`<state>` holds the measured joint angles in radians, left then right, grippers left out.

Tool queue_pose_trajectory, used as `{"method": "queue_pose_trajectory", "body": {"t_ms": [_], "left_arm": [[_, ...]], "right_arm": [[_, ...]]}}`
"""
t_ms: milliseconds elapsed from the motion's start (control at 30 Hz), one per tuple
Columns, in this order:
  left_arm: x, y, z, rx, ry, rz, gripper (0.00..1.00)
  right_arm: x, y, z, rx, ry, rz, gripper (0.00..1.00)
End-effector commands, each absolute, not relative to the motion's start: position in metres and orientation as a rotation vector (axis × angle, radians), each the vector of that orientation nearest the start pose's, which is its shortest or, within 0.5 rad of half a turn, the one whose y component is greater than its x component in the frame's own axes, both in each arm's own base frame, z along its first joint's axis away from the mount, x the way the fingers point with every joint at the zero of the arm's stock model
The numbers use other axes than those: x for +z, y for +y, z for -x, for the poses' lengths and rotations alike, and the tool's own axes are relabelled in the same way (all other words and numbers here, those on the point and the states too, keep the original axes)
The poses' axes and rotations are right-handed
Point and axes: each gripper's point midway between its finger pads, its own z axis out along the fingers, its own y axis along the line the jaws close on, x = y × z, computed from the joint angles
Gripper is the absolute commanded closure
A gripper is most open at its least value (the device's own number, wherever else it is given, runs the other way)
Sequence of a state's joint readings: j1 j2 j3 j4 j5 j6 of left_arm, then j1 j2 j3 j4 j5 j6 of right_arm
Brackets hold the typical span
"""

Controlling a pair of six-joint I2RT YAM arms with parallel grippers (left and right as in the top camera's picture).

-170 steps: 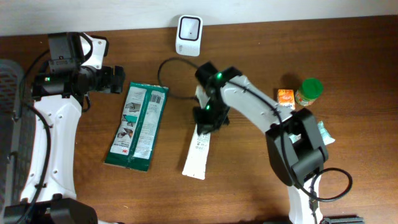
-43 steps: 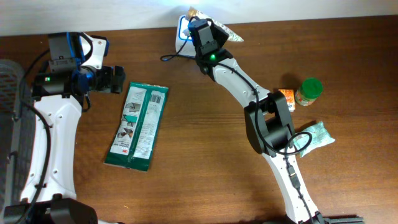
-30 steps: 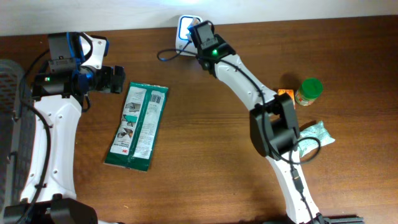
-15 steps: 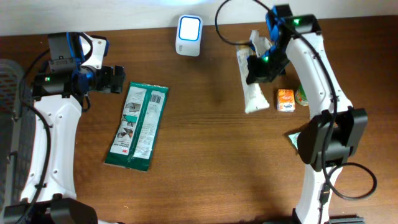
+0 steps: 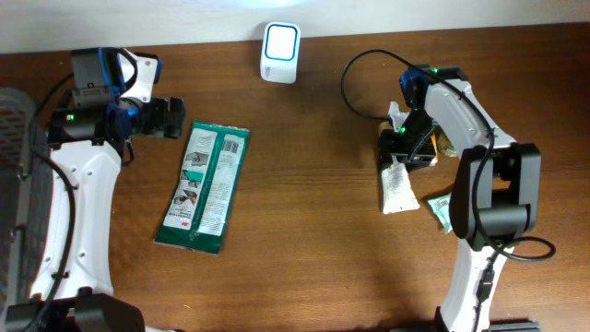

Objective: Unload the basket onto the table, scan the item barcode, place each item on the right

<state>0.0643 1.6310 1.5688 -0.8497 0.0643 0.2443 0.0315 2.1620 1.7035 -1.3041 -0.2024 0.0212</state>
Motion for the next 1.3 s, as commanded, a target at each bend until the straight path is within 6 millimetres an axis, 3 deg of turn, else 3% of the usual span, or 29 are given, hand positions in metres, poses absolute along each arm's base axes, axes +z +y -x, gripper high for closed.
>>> {"method": "queue_pose_trajectory", "body": {"t_ms": [0, 67, 100, 200, 233, 267, 367, 433, 533, 667, 700, 733, 767, 833, 900, 967, 1067, 1133, 1267], "left_arm": [[0.231, 0.017, -0.435, 0.049, 2.457, -0.268, 0.01], [0.231, 0.017, -0.435, 0.049, 2.457, -0.268, 0.01], [0.231, 0.017, -0.435, 0.048, 2.457, -0.268, 0.01], [0.231, 0.017, -0.435, 0.049, 2.457, -0.268, 0.01], [0.231, 0.017, -0.435, 0.049, 2.457, -0.268, 0.01], [0.231, 0.017, -0.435, 0.049, 2.457, -0.268, 0.01], [0.231, 0.017, -0.435, 0.049, 2.457, -0.268, 0.01], [0.231, 0.017, -0.435, 0.050, 2.457, -0.268, 0.01], [0.231, 0.017, -0.435, 0.048, 2.457, -0.268, 0.01], [0.229, 0.006, -0.432, -0.035, 2.461, -0.285, 0.01], [0.224, 0.005, -0.433, -0.044, 2.474, -0.288, 0.14], [0.213, 0.006, -0.434, -0.044, 2.506, -0.279, 0.86], [0.203, 0.006, -0.435, -0.059, 2.536, -0.253, 1.00], [0.177, 0.008, -0.439, -0.086, 2.610, -0.168, 1.00], [0.134, 0.035, -0.442, 0.078, 2.728, 0.030, 1.00], [0.107, 0.045, -0.440, 0.153, 2.795, 0.049, 1.00], [0.071, 0.060, -0.422, 0.290, 2.936, 0.055, 1.00], [0.043, 0.058, -0.406, 0.284, 3.034, 0.059, 1.00], [0.008, 0.025, -0.380, -0.001, 3.137, 0.044, 1.00]], "right_arm": [[0.070, 0.058, -0.386, 0.425, 3.224, 0.000, 0.41], [0.089, 0.084, -0.402, 0.581, 3.137, 0.047, 0.40], [0.100, 0.111, -0.413, 0.681, 3.059, 0.113, 0.39], [0.102, 0.174, -0.429, 0.746, 2.959, 0.130, 0.22], [0.102, 0.201, -0.432, 0.765, 2.921, 0.146, 0.08], [0.102, 0.217, -0.433, 0.781, 2.903, 0.137, 0.02], [0.098, 0.261, -0.435, 0.819, 2.857, 0.147, 0.02], [0.086, 0.279, -0.433, 0.812, 2.852, 0.198, 0.02], [0.074, 0.279, -0.433, 0.758, 2.872, 0.200, 0.02], [0.073, 0.278, -0.433, 0.752, 2.871, 0.204, 0.02], [0.073, 0.278, -0.433, 0.751, 2.872, 0.204, 0.02], [0.072, 0.276, -0.435, 0.725, 2.871, 0.199, 0.02], [0.070, 0.272, -0.437, 0.687, 2.870, 0.190, 0.02], [0.069, 0.270, -0.436, 0.671, 2.877, 0.186, 0.02], [0.068, 0.269, -0.435, 0.669, 2.884, 0.186, 0.02], [0.068, 0.269, -0.435, 0.668, 2.885, 0.185, 0.02], [0.068, 0.269, -0.434, 0.668, 2.886, 0.185, 0.02], [0.068, 0.269, -0.434, 0.668, 2.886, 0.185, 0.02], [0.068, 0.269, -0.434, 0.668, 2.889, 0.185, 0.01]]}}
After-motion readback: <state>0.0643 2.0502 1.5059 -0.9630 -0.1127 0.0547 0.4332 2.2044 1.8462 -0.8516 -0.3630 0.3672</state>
